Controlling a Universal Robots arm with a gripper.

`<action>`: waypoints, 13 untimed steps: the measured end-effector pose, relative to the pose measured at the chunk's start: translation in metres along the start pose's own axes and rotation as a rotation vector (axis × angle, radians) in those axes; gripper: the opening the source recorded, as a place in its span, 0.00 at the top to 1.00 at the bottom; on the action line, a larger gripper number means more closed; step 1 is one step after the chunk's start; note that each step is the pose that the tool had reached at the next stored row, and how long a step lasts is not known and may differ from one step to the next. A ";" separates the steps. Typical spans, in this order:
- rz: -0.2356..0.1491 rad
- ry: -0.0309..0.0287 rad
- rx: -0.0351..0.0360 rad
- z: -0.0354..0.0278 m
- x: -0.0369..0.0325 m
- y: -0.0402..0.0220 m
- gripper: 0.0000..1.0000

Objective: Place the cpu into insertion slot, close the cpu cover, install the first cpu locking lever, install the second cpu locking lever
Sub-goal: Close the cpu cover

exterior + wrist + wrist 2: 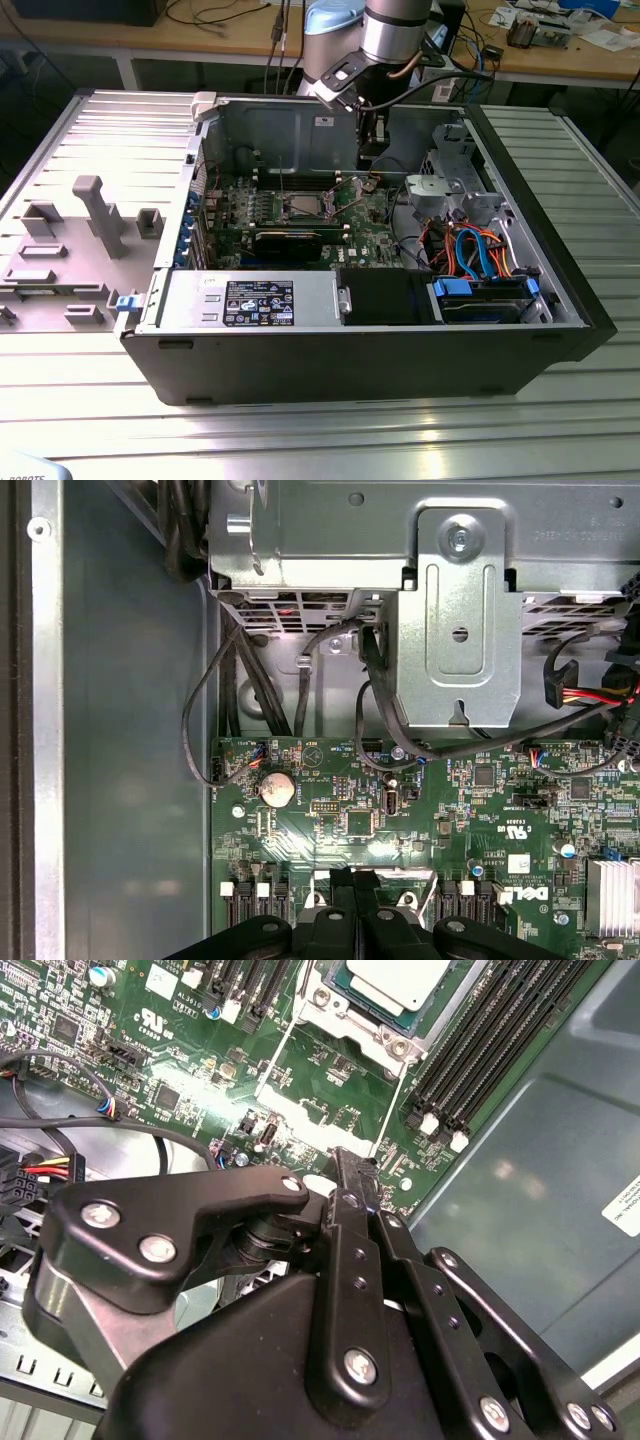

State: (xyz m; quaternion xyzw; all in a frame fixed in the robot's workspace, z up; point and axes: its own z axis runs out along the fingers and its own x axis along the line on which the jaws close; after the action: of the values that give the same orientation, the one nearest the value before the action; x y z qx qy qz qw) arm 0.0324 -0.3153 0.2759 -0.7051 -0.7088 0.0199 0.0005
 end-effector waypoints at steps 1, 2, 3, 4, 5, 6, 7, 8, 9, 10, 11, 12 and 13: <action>0.000 0.0000 0.0000 0.0000 0.0000 0.0000 0.89; 0.000 0.0000 0.0000 0.0000 0.0000 0.0000 0.89; 0.000 0.0000 0.0000 0.0000 0.0000 0.0000 0.89; 0.000 0.0000 0.0000 0.0000 0.0000 0.0000 0.89; 0.000 0.0000 0.0000 0.0000 0.0000 0.0001 0.89; 0.000 0.0000 0.0000 0.0000 0.0000 0.0001 0.89; 0.000 0.0000 0.0000 0.0000 0.0000 0.0001 0.89; 0.000 0.0000 0.0000 0.0000 0.0000 0.0001 0.89; 0.000 0.0000 0.0000 0.0000 0.0000 0.0001 0.89; 0.000 0.0001 0.0001 0.0002 -0.0001 0.0020 0.89; 0.000 0.0001 0.0009 0.0016 -0.0001 0.0078 0.89; 0.000 0.0000 0.0011 0.0041 -0.0005 0.0101 0.89; 0.000 0.0000 0.0011 0.0088 -0.0050 0.0114 0.89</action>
State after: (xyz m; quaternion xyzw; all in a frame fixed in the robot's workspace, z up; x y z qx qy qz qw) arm 0.0436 -0.3205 0.2669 -0.7050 -0.7089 0.0203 0.0009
